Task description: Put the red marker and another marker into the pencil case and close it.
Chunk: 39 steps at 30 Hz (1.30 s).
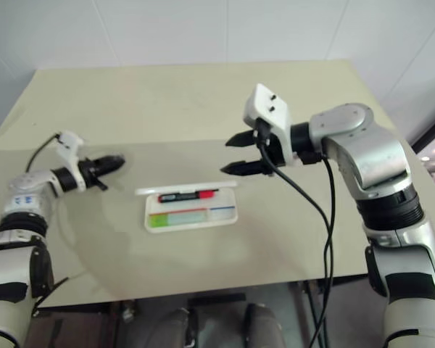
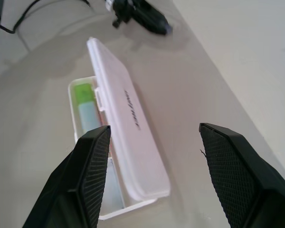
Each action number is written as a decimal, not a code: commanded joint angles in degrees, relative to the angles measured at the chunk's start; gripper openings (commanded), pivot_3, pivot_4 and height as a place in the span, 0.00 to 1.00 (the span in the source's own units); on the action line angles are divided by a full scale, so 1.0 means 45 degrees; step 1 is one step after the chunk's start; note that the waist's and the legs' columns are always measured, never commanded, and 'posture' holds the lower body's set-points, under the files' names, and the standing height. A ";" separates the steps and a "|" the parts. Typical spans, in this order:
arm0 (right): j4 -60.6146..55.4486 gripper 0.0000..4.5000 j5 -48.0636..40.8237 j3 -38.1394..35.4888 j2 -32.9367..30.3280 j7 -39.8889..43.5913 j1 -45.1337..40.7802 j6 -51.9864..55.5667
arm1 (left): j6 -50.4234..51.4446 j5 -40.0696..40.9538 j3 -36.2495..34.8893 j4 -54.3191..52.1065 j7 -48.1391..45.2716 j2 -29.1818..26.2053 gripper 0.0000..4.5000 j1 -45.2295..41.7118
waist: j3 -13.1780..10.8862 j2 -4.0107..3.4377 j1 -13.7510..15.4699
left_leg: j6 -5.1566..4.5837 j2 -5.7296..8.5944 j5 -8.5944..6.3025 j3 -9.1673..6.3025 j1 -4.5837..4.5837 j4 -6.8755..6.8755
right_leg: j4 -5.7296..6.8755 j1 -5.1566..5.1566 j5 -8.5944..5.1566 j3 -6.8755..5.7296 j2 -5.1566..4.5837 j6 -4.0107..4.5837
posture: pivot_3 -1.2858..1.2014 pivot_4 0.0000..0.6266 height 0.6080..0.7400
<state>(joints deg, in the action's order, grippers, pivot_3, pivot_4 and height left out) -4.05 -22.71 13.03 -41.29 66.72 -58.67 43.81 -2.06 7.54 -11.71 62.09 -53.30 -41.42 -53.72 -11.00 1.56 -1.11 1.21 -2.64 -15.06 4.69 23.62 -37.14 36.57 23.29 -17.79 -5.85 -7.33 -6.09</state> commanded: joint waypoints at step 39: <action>-0.1366 0.70 -0.0445 -0.2101 -0.2988 0.0398 0.1248 0.0203 | 1.3166 0.6885 0.3187 -1.8638 -0.0121 0.0986 0.09 0.1869 | -0.0002 -0.0001 0.0253 | 0.0000 -0.0001 0.0001 -0.0014 0.0104 -0.0084 | 0.0039 0.0078 0.0001 0.0047 0.0017 0.0001 | 0.52 0.24 1.00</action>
<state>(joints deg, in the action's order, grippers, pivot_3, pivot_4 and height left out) -8.84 -24.06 6.01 -53.55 68.47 -52.84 44.98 56.67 36.96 2.31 -18.80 -54.17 -36.39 -46.05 -11.01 1.56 0.03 1.20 -2.64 -15.06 4.62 24.10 -37.52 36.74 23.64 -17.79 -5.63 -7.25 -6.09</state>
